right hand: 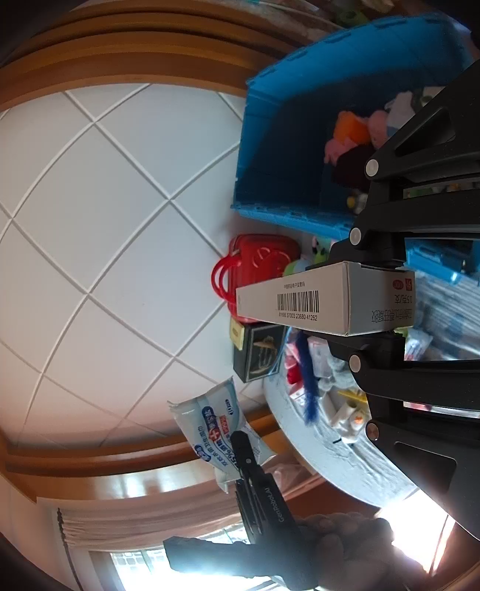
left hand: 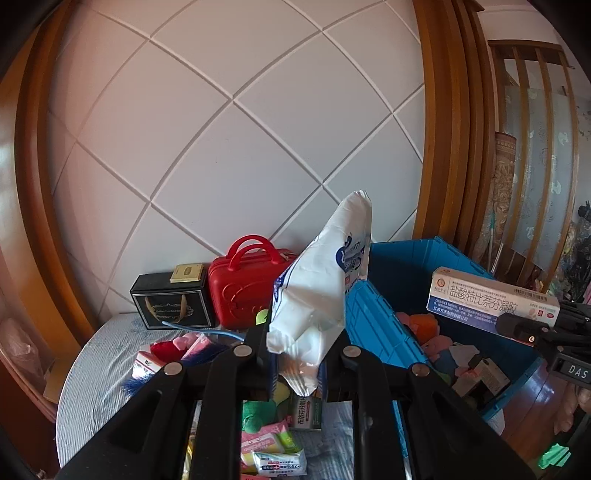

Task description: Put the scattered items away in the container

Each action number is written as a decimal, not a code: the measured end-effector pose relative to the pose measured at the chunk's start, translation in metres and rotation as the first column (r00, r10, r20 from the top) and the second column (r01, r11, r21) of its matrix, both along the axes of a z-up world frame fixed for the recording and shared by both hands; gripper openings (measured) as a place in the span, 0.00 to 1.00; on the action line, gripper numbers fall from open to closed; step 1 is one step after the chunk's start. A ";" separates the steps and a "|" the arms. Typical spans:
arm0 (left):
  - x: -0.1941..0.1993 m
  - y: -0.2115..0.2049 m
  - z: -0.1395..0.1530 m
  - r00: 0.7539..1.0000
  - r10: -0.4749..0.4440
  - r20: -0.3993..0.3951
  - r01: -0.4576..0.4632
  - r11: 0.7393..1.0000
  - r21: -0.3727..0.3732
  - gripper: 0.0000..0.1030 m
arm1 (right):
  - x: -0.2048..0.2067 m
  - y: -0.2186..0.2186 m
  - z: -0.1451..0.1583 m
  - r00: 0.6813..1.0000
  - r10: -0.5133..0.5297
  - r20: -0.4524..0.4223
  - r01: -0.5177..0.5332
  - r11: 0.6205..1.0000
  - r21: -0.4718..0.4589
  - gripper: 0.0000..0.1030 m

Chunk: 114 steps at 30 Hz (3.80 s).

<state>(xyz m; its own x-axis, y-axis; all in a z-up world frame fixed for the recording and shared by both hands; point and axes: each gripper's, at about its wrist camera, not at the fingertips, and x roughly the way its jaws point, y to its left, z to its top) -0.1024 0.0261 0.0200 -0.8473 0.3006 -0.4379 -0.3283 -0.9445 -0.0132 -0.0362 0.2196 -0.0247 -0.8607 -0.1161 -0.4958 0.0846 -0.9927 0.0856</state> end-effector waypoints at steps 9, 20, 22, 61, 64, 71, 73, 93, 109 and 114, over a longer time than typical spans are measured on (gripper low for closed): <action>-0.003 0.072 0.002 0.999 -0.050 0.004 0.050 0.998 -0.042 0.15 | 0.002 0.064 -0.008 0.999 -0.034 0.016 0.035 0.999 -0.007 0.21; -0.016 0.151 -0.006 0.989 -0.145 0.034 0.147 0.986 -0.074 0.15 | 0.010 0.133 -0.025 0.990 -0.131 0.049 0.133 0.991 -0.030 0.21; -0.019 0.163 -0.009 0.985 -0.166 0.043 0.169 0.983 -0.072 0.15 | 0.013 0.143 -0.028 0.987 -0.150 0.055 0.151 0.988 -0.029 0.21; -0.067 0.288 -0.029 0.928 -0.344 0.142 0.359 0.929 -0.096 0.18 | 0.010 0.245 -0.049 0.941 -0.320 0.107 0.325 0.945 -0.033 0.23; -0.072 0.284 -0.033 0.941 -0.300 0.160 0.317 0.944 -0.093 0.66 | 0.005 0.243 -0.054 0.938 -0.325 0.119 0.328 0.945 -0.006 0.89; -0.071 0.257 -0.032 0.965 -0.212 0.153 0.223 0.973 -0.061 0.94 | 0.000 0.243 -0.059 0.943 -0.310 0.123 0.314 0.949 -0.012 0.99; -0.068 0.246 -0.032 0.971 -0.186 0.153 0.197 0.979 -0.058 0.94 | -0.004 0.241 -0.061 0.944 -0.302 0.130 0.306 0.952 -0.008 1.00; 0.011 0.072 -0.019 0.992 0.014 0.125 -0.006 0.998 -0.064 0.94 | 0.016 0.100 -0.028 0.951 -0.281 0.131 0.277 0.960 0.048 1.00; 0.108 -0.058 -0.004 0.993 0.062 0.099 -0.056 0.997 -0.059 0.94 | 0.089 -0.038 0.001 0.948 -0.302 0.100 0.291 0.950 0.110 1.00; 0.123 -0.074 -0.002 0.991 0.089 0.100 -0.083 0.995 -0.063 0.94 | 0.103 -0.052 0.004 0.946 -0.308 0.102 0.297 0.949 0.103 1.00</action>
<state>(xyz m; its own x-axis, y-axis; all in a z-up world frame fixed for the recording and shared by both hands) 0.0206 -0.0477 0.0175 -0.8185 0.1998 -0.5386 -0.2455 -0.9693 0.0135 0.0666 0.1675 -0.0202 -0.7851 0.1880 -0.5901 -0.2262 -0.9740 -0.0093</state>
